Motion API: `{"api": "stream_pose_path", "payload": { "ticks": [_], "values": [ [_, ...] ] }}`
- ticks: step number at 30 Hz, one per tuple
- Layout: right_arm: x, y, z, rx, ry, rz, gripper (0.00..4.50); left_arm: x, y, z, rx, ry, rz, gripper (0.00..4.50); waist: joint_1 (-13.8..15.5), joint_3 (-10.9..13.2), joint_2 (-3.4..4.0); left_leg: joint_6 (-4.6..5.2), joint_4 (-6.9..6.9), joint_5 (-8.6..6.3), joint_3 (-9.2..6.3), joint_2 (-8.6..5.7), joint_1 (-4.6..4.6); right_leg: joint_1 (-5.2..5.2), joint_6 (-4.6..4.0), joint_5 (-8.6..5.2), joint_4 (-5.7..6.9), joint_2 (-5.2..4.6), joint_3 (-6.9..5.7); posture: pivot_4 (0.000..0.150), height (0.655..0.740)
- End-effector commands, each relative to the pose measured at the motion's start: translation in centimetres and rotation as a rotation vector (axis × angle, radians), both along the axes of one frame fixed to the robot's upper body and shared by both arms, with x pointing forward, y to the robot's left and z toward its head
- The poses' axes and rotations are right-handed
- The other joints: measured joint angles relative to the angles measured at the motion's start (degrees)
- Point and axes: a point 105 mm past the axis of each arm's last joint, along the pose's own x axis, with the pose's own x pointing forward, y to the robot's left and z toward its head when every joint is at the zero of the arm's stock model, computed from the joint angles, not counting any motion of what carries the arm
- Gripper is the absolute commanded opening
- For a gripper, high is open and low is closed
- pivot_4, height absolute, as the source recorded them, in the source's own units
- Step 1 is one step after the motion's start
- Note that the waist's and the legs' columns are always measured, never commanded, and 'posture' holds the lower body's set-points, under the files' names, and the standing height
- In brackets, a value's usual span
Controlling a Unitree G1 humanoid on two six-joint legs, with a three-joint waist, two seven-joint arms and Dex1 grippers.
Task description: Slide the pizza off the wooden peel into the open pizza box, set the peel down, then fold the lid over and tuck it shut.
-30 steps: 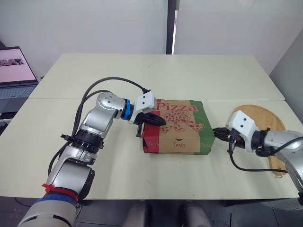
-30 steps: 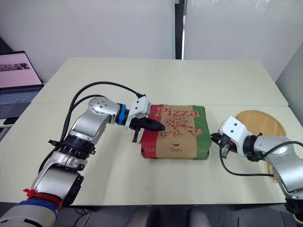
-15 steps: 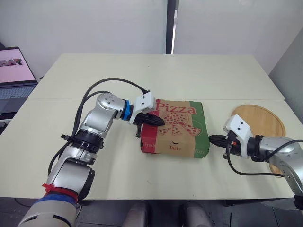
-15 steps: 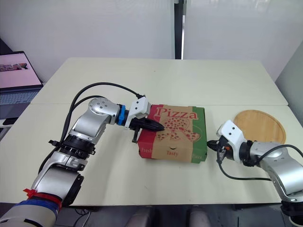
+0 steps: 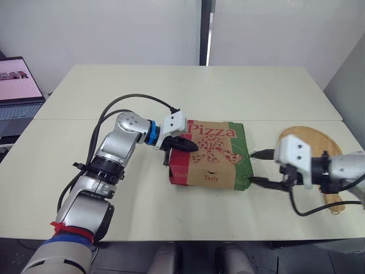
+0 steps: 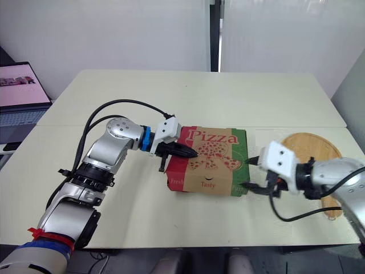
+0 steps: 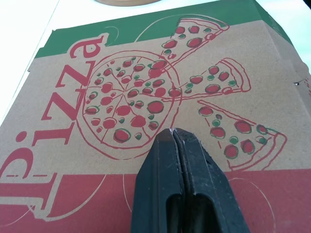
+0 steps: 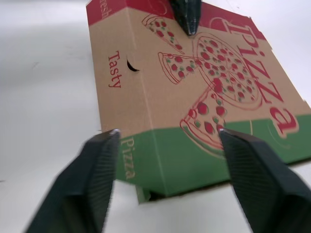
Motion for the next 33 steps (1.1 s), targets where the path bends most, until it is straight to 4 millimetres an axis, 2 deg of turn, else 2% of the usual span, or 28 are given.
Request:
{"api": "stream_pose_path", "payload": {
  "ticks": [1,6,12,18,33],
  "values": [
    [0.0,1.7,-0.1,-0.026,-0.099,0.046,4.03,0.3,0.3,0.6,0.001,-0.021,0.011,0.00,0.0,0.0,0.00,-0.01,0.00,0.00,0.00,0.00,0.00,-0.01,0.00,0.00,0.00,0.00,0.00,0.150,0.7281],
    [0.9,1.9,-1.4,-0.063,-0.143,0.034,4.03,0.2,0.3,0.6,-0.001,-0.020,0.006,0.00,0.0,0.0,0.00,-0.20,0.00,0.11,0.00,-0.02,-0.02,-0.01,0.00,0.00,0.00,0.00,0.01,0.150,0.7281],
    [2.1,1.7,-1.7,-0.082,-0.203,0.007,4.03,0.2,0.3,0.7,-0.003,-0.022,0.005,0.00,0.0,0.0,0.00,-0.20,0.00,0.12,0.00,-0.02,-0.01,-0.02,0.00,0.00,0.02,0.01,0.00,0.150,0.7281],
    [2.9,1.9,-0.9,-0.043,-0.249,-0.021,4.03,0.2,0.3,0.8,-0.002,-0.022,0.003,0.00,-0.1,0.0,0.00,-0.21,0.01,0.12,0.00,-0.01,0.00,-0.02,0.00,0.00,0.02,0.03,0.00,0.150,0.7281],
    [3.4,2.3,1.0,0.014,-0.276,-0.041,4.03,0.4,0.3,1.2,-0.002,-0.029,-0.003,0.00,-0.2,0.0,0.00,-0.20,0.00,0.12,0.00,0.01,0.01,-0.04,0.00,0.00,0.03,0.11,0.00,0.150,0.7281]
  ]
}}
